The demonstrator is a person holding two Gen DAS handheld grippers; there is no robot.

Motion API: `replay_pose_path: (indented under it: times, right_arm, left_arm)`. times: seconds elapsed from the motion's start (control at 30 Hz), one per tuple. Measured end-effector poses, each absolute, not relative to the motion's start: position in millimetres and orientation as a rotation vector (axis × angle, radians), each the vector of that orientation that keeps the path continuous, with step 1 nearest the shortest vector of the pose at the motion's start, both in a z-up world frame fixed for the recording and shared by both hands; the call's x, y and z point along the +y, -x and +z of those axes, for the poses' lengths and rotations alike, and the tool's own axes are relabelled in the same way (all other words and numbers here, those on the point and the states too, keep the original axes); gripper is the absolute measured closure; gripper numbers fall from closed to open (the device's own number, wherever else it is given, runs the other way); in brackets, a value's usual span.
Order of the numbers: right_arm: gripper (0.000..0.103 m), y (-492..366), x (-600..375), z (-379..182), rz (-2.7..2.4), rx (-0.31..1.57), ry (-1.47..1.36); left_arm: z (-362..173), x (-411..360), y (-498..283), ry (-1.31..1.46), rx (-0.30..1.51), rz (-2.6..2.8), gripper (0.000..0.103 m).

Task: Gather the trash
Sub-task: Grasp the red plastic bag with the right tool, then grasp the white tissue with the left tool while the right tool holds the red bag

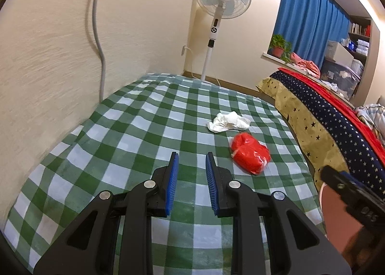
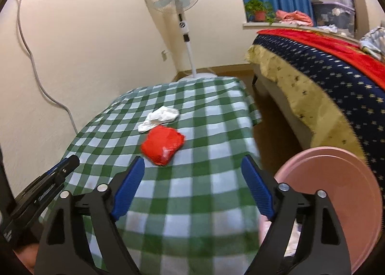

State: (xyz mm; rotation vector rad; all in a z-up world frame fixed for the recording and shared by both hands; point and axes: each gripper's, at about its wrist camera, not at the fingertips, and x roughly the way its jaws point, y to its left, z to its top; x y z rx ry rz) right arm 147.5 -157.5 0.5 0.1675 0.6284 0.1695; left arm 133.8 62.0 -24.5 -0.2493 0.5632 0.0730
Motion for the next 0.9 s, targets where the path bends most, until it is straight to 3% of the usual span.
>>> replay_pose_path:
  times: [0.07,0.2,0.63,0.73,0.8,0.9]
  right_arm:
    - [0.010,-160.2,-146.5,-2.4,0.182,0.641,-0.165]
    - [0.007,-191.6,-123.0,-12.3,0.199,0.679,-0.155]
    - [0.007,-260.2,-89.8,-48.4,0.207,0.820,-0.131]
    - [0.020,-266.0,-84.0,-53.4,0.211,0.865,-0.098]
    - [0.037,-266.2,-85.7,-55.8,0.216,0.880,-0.106]
    - [0.044,-262.0,-91.1,-56.2,0.222,0.884,-0.105]
  left_arm:
    - [-25.0,66.5,-136.2,0.257,0.567,0.078,0.080]
    - [-27.2,73.3,-142.6,0.270,0.580,0.089,0.080]
    - [-42.2,81.6,-165.2,0.299,0.630,0.115,0.080]
    - [-44.5,80.4,-169.7,0.299,0.635,0.109,0.080]
    - [-46.2,79.7,-172.9,0.300,0.639,0.105,0.080]
    - [-47.7,77.0,-179.0,0.297,0.645,0.091,0.080]
